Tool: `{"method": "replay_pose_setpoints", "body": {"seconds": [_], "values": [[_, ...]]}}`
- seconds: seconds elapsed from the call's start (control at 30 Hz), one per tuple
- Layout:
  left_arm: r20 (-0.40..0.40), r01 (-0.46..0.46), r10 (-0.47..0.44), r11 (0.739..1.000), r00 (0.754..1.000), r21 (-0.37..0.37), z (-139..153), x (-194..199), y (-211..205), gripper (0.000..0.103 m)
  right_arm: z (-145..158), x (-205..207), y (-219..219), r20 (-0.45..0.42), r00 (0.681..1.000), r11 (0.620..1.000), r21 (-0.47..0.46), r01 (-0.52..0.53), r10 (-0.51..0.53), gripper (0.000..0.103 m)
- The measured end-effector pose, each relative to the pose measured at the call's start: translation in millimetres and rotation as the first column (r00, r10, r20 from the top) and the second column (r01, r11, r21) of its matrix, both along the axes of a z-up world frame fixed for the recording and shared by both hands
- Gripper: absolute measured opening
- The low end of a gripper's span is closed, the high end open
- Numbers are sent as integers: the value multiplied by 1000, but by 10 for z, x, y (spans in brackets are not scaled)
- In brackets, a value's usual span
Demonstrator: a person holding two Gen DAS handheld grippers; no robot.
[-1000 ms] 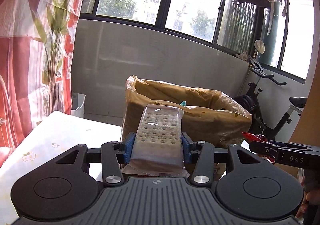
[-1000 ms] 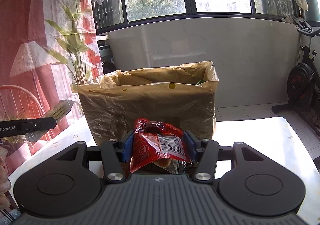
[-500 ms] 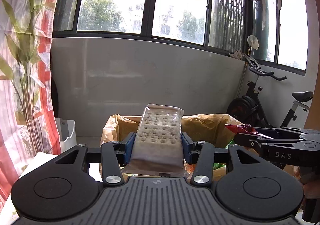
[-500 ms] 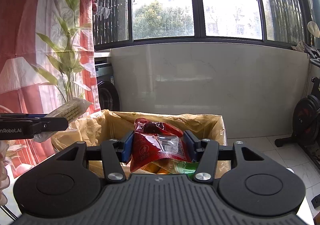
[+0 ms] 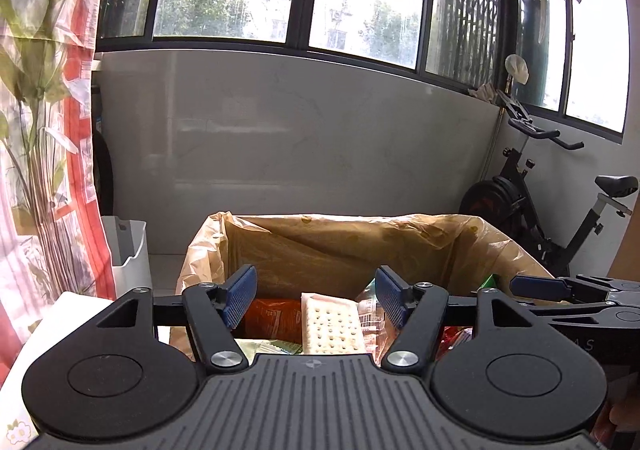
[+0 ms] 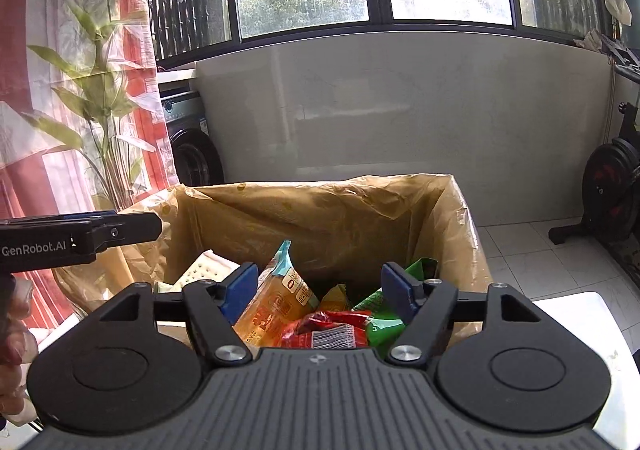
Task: Organize snacks
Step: 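Grasp the green-wrapped pastry with the left tool while the right tool grasps the gold foil packet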
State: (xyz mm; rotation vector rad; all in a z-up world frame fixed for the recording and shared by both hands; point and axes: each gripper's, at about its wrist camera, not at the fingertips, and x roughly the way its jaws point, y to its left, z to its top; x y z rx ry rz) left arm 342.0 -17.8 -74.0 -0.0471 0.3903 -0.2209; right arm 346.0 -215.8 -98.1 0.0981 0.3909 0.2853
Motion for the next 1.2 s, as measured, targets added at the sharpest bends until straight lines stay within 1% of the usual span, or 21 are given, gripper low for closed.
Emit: {"method": "replay_pose_setpoints", "body": {"seconds": [0.13,0.23,0.27,0.3,0.37,0.4,0.43,0.53,0.63,0.73,0.8,0.87,0.93,1.0,1.07,1.2], "values": [[3,-5,5,1000,1000,6,42,-164,69,68,35,-151,-58,21,1000,1000,10,5,-5,80],[-1,-11,11,1000,1000,6,55,-310,124,68,56,-312,-124,46,999,999,41,-5,3,85],[-3,-15,15,1000,1000,2,52,-346,143,68,59,-379,-147,60,998,999,46,-3,0,90],[-6,-20,20,1000,1000,-5,42,-388,153,68,70,-452,-154,74,997,999,45,5,-9,93],[-19,-23,23,1000,1000,-17,12,-491,169,68,66,-576,-170,104,995,999,33,11,-14,96],[-18,-20,19,1000,1000,-20,5,-542,168,68,65,-652,-151,124,992,1000,22,14,-17,101],[-14,-14,14,1000,1000,-22,-3,-600,172,68,50,-720,-150,134,991,1000,13,23,-24,103],[-23,-6,5,999,1000,-47,-57,-743,194,68,-20,-904,-158,147,989,999,-3,34,-33,103],[-33,-8,6,997,999,-78,-139,-854,242,68,-120,-1030,-217,133,991,999,29,27,-31,103],[-51,-24,20,996,999,-82,-253,-946,268,68,-257,-1144,-293,117,992,997,72,27,-35,103],[-60,-35,30,996,998,-81,-333,-994,280,67,-390,-1231,-335,122,992,995,92,35,-46,103],[-65,-40,37,997,997,-58,-446,-1050,268,67,-527,-1292,-343,129,990,995,90,49,-61,103],[-67,-24,23,999,998,-24,-542,-1077,221,67,-657,-1319,-339,114,991,995,83,58,-67,103],[-80,-7,7,1000,997,3,-636,-1102,143,67,-809,-1321,-338,85,992,993,85,82,-89,103],[-89,9,-8,1000,996,9,-725,-1103,88,67,-967,-1311,-311,49,995,994,70,86,-90,103],[-129,9,-8,1000,992,6,-902,-1049,33,66,-1220,-1255,-217,-57,998,999,38,4,-2,103]]}}
